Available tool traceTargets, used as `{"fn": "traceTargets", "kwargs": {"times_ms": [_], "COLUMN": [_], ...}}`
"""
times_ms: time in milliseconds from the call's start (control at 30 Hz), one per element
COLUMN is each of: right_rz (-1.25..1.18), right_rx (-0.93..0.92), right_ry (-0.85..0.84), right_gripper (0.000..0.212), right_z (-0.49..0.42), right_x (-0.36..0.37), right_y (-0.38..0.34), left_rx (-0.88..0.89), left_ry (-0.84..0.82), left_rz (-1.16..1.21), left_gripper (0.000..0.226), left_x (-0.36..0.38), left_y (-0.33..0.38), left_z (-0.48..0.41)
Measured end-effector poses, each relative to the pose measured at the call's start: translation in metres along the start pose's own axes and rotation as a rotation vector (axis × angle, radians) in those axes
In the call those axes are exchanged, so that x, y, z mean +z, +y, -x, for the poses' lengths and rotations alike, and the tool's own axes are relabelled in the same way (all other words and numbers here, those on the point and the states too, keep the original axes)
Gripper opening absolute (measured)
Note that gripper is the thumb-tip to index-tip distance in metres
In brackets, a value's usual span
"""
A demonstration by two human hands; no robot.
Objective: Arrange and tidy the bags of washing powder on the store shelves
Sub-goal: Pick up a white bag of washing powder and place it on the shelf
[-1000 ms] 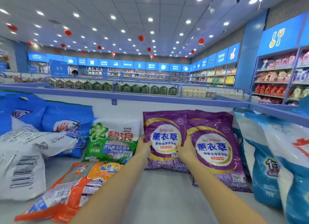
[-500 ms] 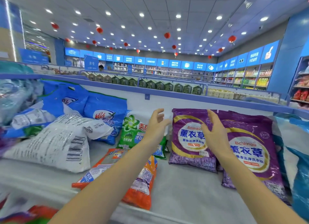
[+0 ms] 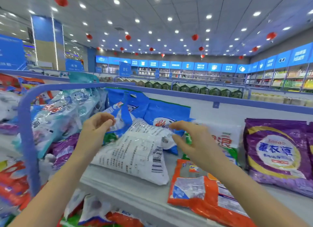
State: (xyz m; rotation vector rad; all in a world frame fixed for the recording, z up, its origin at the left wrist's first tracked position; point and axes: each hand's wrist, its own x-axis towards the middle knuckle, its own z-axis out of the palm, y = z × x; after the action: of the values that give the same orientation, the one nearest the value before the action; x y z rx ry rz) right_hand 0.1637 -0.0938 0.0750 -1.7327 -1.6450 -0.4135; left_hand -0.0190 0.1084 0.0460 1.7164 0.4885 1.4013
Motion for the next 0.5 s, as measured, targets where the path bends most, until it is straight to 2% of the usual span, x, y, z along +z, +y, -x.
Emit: {"fn": "traceTargets", "kwargs": {"times_ms": [100,200,300,367,500], "right_rz": [0.065,0.188,0.44,0.595,0.793], "right_rx": [-0.031,-0.089,-0.188,-0.166,-0.17], "right_ry": [-0.093,-0.227,-0.3,-0.35,-0.312], "right_gripper": [0.035,0.057,0.082,0.09,0.086], "right_z": [-0.032,-0.053,-0.053,-0.05,-0.047], "right_x": [0.045,0.093,0.143,0.168,0.19], "right_y": [-0.021,-0.041,-0.051,-0.053,-0.049], "left_rx": [0.044,0.079,0.132,0.194,0.298], "left_ry": [-0.027,-0.095,-0.174,-0.201,-0.32], "left_rz": [-0.102,-0.233,-0.368,-0.431,-0.5], "left_gripper": [0.021,0.021,0.018,0.015,0.054], "left_x": [-0.042,-0.069,-0.078,-0.079,-0.077], "left_y": [-0.024,-0.048,-0.069,-0.075,-0.085], "left_z": [-0.021,-0.037,-0.043,-0.046,-0.05]}}
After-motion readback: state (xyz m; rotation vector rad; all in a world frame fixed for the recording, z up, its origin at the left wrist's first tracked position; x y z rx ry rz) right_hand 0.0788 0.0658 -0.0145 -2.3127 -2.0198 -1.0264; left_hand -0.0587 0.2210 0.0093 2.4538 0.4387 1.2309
